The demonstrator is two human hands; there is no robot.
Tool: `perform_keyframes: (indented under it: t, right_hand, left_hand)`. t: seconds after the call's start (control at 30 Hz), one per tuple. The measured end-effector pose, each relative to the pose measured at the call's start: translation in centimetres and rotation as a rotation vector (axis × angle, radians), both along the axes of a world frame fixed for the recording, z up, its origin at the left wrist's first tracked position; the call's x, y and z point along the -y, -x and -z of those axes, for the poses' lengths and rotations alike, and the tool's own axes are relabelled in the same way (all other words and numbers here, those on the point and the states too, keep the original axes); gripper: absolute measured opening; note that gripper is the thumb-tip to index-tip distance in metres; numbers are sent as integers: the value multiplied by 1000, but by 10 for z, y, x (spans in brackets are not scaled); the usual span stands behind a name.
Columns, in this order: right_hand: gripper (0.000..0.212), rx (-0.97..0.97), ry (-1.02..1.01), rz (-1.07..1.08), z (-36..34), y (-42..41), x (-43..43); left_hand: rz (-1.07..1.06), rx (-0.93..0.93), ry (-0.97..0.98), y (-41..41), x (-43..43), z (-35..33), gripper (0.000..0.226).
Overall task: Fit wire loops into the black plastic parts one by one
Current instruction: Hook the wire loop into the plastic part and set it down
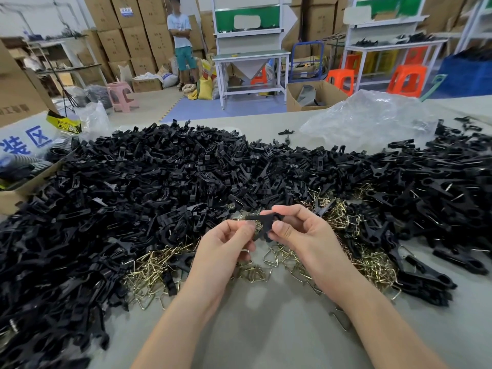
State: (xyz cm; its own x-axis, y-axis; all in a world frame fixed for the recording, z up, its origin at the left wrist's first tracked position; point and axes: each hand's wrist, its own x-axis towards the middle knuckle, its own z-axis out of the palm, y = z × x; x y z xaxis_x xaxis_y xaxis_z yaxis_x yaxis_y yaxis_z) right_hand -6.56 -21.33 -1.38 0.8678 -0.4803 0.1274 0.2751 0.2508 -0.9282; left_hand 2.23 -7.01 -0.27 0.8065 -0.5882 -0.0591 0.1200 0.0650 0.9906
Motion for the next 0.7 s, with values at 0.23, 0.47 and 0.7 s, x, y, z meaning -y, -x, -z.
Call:
perform_keyframes:
  t: [0.23, 0.47, 0.7]
  right_hand:
    - [29, 36, -111, 57, -2, -1, 5]
    - [27, 14, -85, 63, -1, -1, 4]
    - [20, -19, 27, 47, -1, 1, 2]
  left_hand:
    - [22, 13, 47, 1, 0, -1, 17]
    - [-17, 21, 45, -5, -2, -1, 16]
    - [-25, 61, -37, -1, 1, 3, 18]
